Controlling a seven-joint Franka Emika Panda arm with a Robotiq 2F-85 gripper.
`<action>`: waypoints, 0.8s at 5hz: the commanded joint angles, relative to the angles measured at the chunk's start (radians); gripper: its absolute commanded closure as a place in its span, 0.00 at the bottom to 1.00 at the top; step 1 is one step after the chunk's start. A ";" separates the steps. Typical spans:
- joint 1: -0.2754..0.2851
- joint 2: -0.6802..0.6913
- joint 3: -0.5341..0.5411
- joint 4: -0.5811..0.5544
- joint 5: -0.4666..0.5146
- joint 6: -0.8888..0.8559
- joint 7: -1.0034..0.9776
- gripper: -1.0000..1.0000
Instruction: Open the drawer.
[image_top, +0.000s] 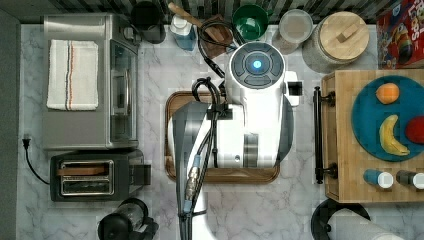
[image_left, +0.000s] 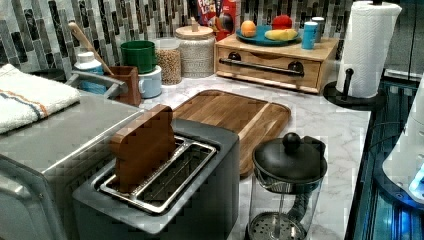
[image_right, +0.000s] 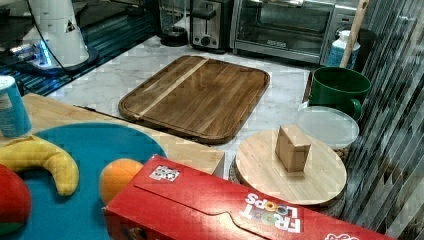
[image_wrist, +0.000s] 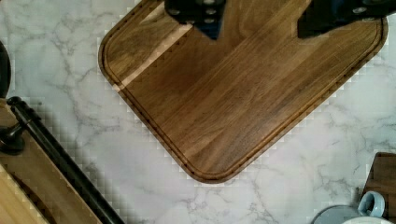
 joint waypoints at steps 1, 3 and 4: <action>0.003 0.001 -0.006 0.000 0.000 0.001 -0.002 0.00; -0.034 -0.042 -0.009 -0.111 0.029 0.103 -0.191 0.00; -0.059 -0.052 -0.019 -0.162 0.008 0.142 -0.374 0.00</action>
